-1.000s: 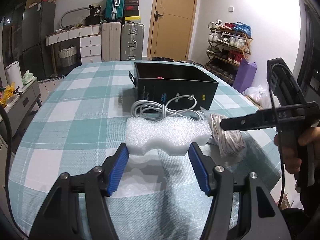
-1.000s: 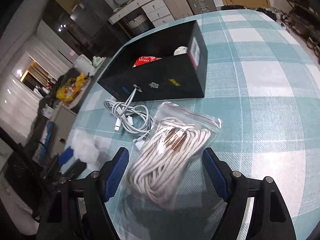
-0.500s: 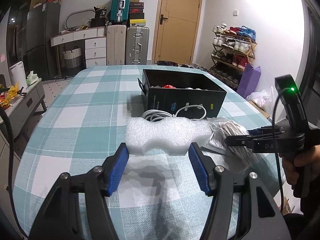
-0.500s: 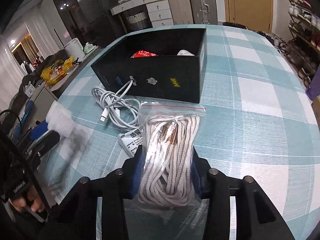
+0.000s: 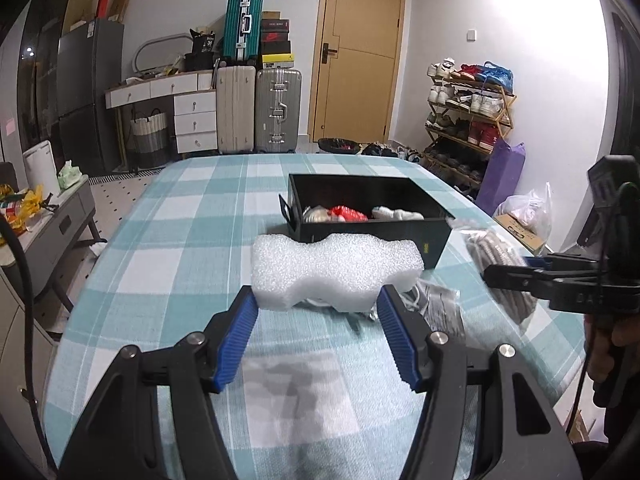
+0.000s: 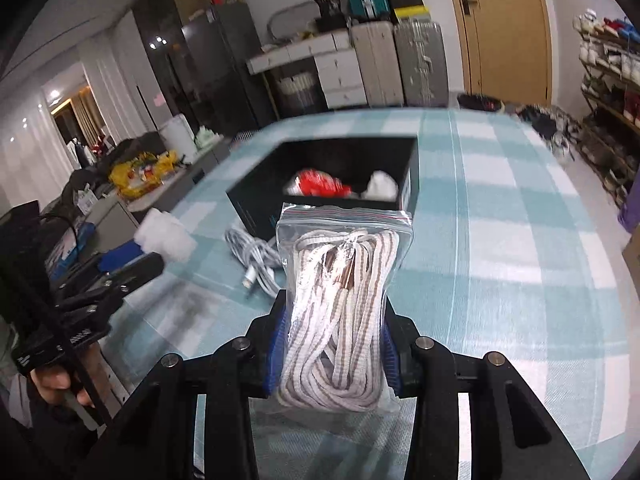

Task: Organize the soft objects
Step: 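Carry the foam piece and rope bag over the black box and release both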

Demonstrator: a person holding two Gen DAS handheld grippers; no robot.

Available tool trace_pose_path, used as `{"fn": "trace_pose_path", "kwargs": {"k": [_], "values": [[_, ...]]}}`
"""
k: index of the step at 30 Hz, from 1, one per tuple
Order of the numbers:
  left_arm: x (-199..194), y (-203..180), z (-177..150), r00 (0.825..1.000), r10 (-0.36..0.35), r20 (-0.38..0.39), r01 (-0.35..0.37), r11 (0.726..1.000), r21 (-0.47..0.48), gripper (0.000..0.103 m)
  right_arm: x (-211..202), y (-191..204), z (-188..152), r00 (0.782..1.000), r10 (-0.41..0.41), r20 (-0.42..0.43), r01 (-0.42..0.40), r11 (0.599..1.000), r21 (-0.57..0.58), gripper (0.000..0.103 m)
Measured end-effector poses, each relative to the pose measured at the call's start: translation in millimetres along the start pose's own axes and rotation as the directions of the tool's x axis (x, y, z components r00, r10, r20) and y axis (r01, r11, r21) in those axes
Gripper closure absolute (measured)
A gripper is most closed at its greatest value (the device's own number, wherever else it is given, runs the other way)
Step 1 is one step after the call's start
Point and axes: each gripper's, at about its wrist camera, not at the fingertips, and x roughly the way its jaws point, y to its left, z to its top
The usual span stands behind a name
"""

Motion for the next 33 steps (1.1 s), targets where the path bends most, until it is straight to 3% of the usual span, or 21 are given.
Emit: {"fn": "trace_pose_path", "kwargs": {"k": [13,28,33], "values": [[13.1,-4.7,37.3,0.999,0.017,0.037,-0.018,1.000,0.021,0.042,-22.2,13.6,35.2,0.990,0.012,0.141,-0.006,0.999,-0.043,0.063],[43.1,2.0,61.1,0.999,0.040,0.028,-0.040,0.999,0.001,0.042,-11.7,3.5,63.5,0.963,0.019,0.270,-0.018,1.000,-0.008,0.063],[56.7,0.0,67.1,0.999,0.045,0.020,-0.045,0.999,0.002,0.042,-0.4,1.1,71.2,0.963,0.010,0.270,-0.009,1.000,-0.005,0.063]]}}
